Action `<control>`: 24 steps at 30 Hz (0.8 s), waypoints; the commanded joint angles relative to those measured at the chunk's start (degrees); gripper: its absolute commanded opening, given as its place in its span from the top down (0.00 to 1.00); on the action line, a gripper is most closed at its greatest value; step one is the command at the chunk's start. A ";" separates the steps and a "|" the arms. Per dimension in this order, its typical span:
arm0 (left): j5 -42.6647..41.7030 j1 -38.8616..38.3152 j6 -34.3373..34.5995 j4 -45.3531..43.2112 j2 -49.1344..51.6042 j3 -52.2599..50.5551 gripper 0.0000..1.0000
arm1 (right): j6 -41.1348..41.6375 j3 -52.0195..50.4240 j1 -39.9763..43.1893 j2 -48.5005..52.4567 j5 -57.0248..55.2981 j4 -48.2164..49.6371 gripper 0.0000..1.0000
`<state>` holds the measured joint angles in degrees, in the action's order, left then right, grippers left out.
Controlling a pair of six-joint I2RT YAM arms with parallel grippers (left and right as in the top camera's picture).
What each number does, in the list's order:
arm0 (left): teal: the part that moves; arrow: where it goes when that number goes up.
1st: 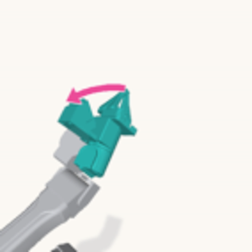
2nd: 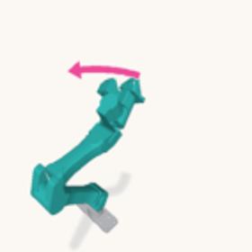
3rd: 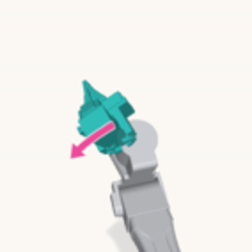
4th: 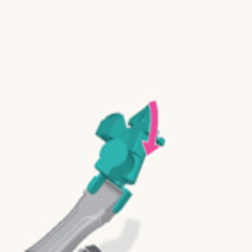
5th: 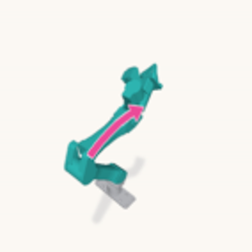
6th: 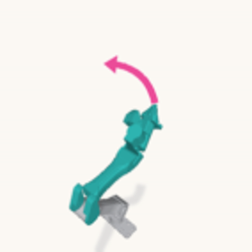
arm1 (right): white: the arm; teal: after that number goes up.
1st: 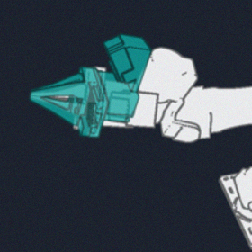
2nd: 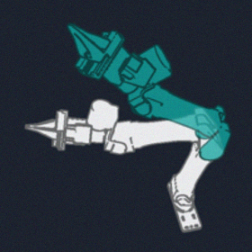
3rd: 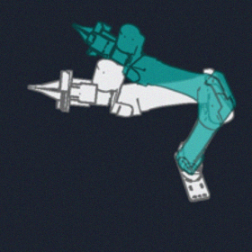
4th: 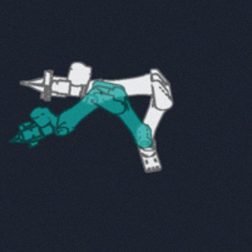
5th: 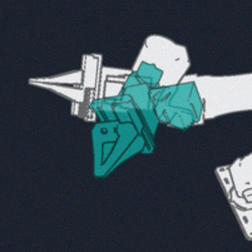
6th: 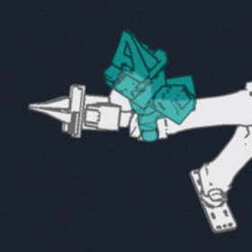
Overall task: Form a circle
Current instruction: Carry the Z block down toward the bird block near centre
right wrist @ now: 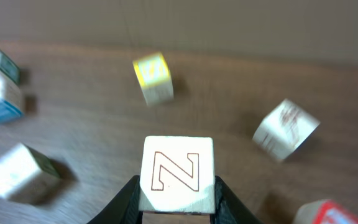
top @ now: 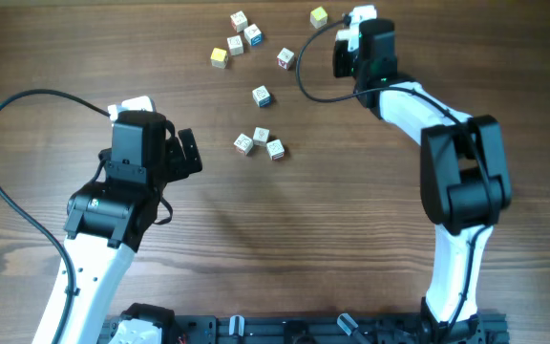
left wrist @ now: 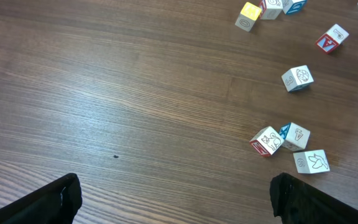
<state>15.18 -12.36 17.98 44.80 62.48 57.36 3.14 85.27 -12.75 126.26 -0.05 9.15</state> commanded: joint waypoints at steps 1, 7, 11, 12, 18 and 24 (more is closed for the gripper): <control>0.55 0.26 0.72 -0.15 0.13 0.00 0.00 | 0.09 0.98 -0.20 -5.01 0.15 -2.82 0.71; 0.55 0.28 0.72 -0.15 0.13 0.00 0.00 | 0.09 0.98 -1.75 -15.17 3.50 -14.51 0.75; 0.55 0.26 0.72 -0.17 0.13 0.00 0.00 | 2.60 0.98 -2.78 -23.02 7.74 -23.32 0.75; 0.52 0.26 0.72 -0.15 0.13 0.00 0.00 | 4.81 0.98 -3.02 -25.42 9.66 -27.61 0.75; 0.55 0.26 0.72 -0.15 0.13 0.00 0.00 | 12.11 -0.11 -4.39 -27.80 27.06 -43.45 0.77; 0.55 0.28 0.72 -0.15 0.13 0.00 0.00 | 12.11 -1.97 -12.81 -27.30 20.48 -50.93 0.79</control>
<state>15.16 -12.36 17.98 44.82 62.50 57.39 13.80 84.51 -20.58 98.41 22.44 -39.59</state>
